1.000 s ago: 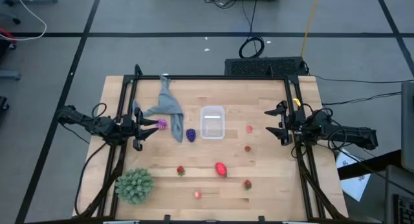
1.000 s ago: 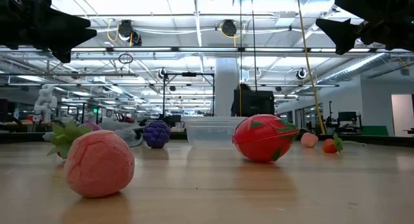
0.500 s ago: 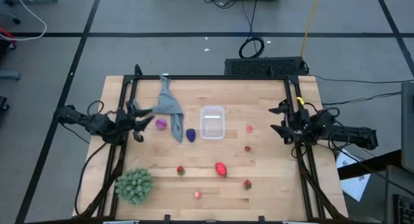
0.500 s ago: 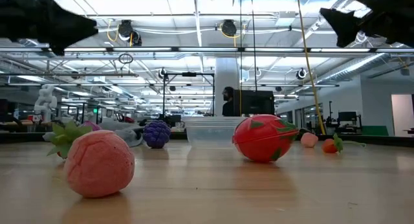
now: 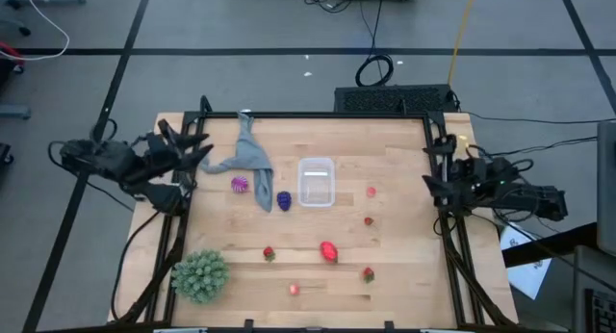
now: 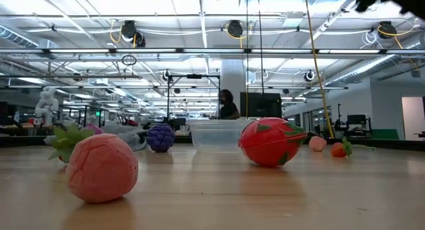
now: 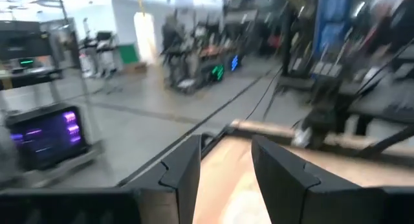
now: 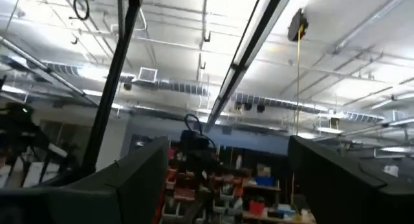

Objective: Pick and placing Produce into tupperware
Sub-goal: Put the purple onion into the transparent bin

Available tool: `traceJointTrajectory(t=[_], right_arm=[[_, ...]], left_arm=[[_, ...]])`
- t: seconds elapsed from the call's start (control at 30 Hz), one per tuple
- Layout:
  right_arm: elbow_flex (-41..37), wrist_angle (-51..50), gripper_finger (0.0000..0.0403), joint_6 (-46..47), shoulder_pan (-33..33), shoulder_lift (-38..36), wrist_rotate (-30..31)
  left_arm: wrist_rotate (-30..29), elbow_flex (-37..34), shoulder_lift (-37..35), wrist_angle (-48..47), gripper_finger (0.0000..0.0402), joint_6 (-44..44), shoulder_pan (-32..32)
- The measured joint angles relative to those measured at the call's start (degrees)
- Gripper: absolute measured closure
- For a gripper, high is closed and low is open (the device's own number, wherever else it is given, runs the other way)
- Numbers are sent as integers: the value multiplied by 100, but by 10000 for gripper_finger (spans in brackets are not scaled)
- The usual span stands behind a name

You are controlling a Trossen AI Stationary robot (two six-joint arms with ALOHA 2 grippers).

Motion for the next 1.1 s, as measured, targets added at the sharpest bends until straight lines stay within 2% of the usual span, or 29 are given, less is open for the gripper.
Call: traceJointTrajectory(t=[0.13,0.23,0.37,0.5,0.53,0.6,0.87,1.1], right_arm=[[947,-964,94,-373,0,765,25],[1595,-1470,94,-589,0,1330,41],[2020,-1720,94,-589,0,1920,44],[2080,-1705,94,-594,0,2153,45],[2080,-1709,94,-590,0,2179,46],[2080,-1712,94,-581,0,2206,48],[2086,-1694,94,-446,0,2200,48],[2086,-1727,94,-214,0,2202,48]], left_arm=[[-287,1381,1318,-1444,259,-736,0],[-231,2364,2161,-3111,259,-1968,0],[452,3249,3121,-5301,259,-3998,0],[1330,3375,3799,-6792,259,-5896,0],[1563,3312,3930,-6955,259,-6278,1],[1821,3099,4115,-6819,259,-6509,10],[1224,2425,4682,-6118,259,-6317,67],[1594,2305,5057,-6191,259,-6381,239]])
